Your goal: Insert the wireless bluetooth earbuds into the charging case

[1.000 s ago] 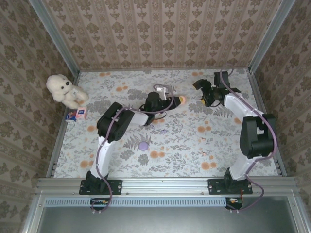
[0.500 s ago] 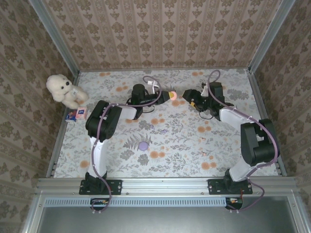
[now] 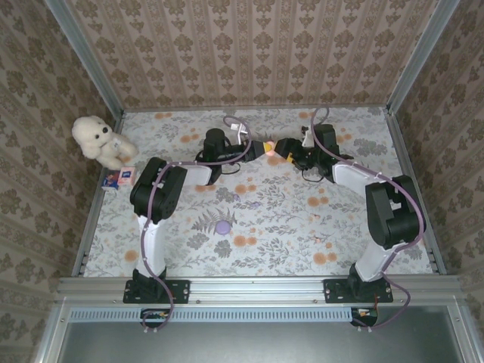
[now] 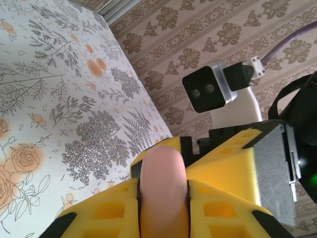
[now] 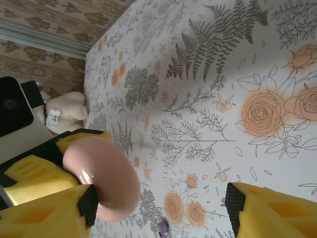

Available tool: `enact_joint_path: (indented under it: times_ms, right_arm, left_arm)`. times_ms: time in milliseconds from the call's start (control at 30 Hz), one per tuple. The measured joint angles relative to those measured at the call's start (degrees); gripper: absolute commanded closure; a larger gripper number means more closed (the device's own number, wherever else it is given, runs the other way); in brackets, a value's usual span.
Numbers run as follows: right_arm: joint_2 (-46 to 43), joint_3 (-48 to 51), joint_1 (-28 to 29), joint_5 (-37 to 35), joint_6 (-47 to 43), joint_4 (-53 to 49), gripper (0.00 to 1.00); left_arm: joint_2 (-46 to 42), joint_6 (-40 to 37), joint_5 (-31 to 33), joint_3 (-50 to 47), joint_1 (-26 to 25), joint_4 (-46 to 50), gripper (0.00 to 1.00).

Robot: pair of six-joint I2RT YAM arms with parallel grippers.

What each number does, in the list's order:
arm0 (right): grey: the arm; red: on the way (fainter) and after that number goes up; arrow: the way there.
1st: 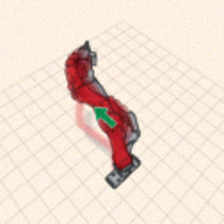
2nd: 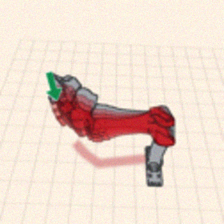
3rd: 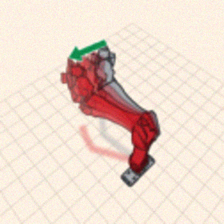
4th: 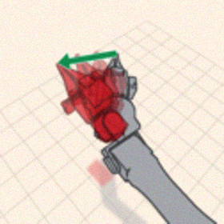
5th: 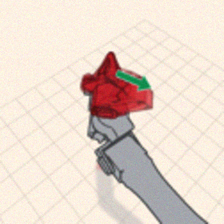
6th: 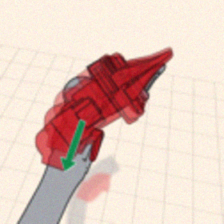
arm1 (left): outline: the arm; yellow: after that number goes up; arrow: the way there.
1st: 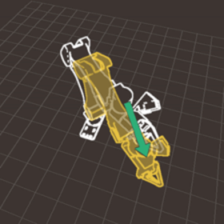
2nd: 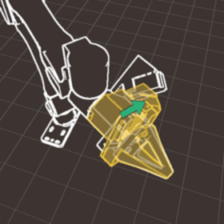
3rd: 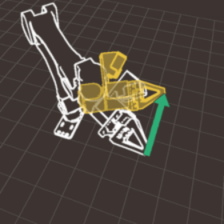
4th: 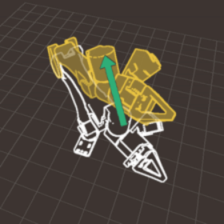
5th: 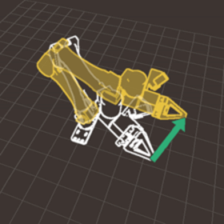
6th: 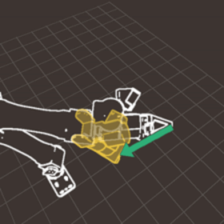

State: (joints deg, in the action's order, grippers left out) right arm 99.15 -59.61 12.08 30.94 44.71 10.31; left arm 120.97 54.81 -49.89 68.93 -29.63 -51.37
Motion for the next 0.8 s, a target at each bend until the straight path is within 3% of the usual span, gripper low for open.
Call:
enact_joint_path:
  times_ms: [567, 800]
  right_arm:
    - [3.1, -0.2, -2.6, -0.8, 0.2, -1.9, 0.35]
    - [-2.1, 3.0, -2.8, -0.1, 0.2, -2.5, 0.34]
  left_arm:
    - [-3.6, 0.0, -1.1, -0.7, -1.0, 1.7, 1.00]
    - [-3.6, 0.0, -1.2, -0.7, -1.0, 1.7, 1.00]
